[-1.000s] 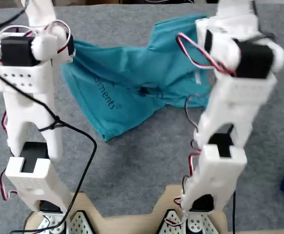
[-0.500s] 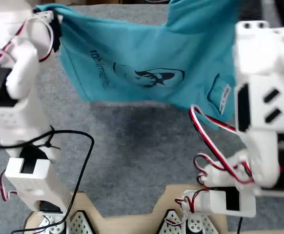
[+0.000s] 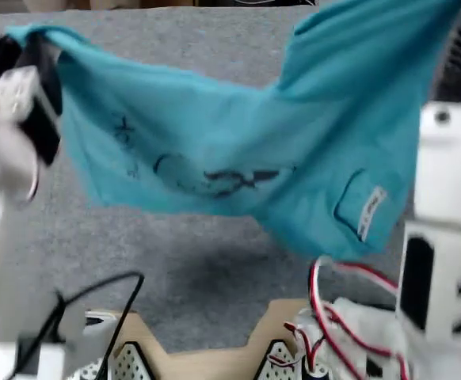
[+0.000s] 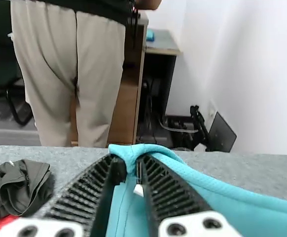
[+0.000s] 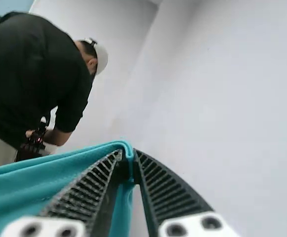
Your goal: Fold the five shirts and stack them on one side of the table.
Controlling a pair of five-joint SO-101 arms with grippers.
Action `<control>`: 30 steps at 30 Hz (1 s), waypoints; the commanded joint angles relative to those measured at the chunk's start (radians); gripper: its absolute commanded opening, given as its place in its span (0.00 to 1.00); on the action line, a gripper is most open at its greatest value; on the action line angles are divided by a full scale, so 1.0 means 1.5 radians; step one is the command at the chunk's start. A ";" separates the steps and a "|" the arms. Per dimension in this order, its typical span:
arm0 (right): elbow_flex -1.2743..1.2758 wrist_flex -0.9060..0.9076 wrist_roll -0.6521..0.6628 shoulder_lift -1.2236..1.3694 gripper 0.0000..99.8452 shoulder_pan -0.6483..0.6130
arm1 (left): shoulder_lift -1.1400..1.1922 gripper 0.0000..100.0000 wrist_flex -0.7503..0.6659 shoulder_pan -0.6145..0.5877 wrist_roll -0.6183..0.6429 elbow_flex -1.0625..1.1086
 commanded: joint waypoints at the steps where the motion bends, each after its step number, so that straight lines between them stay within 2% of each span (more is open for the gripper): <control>1: -0.006 -0.019 0.007 -0.025 0.00 0.011 | -0.101 0.02 0.005 0.003 -0.006 0.094; 4: -0.005 -0.021 0.007 -0.019 0.00 0.010 | -0.146 0.02 0.001 0.003 -0.008 0.168; 8: 0.016 -0.021 0.007 0.031 0.00 0.007 | -0.147 0.02 -0.002 0.003 -0.069 0.244; 12: 0.069 -0.023 0.007 0.098 0.00 0.007 | -0.137 0.02 -0.083 0.002 -0.085 0.355; 17: 0.135 -0.035 0.007 0.211 0.00 0.006 | -0.117 0.02 -0.297 -0.052 -0.082 0.578; 24: 0.181 -0.173 0.007 0.431 0.00 0.010 | -0.057 0.02 -0.646 -0.071 -0.085 0.908; 30: 0.180 -0.333 0.007 0.584 0.00 0.005 | 0.069 0.02 -0.892 -0.074 -0.085 1.017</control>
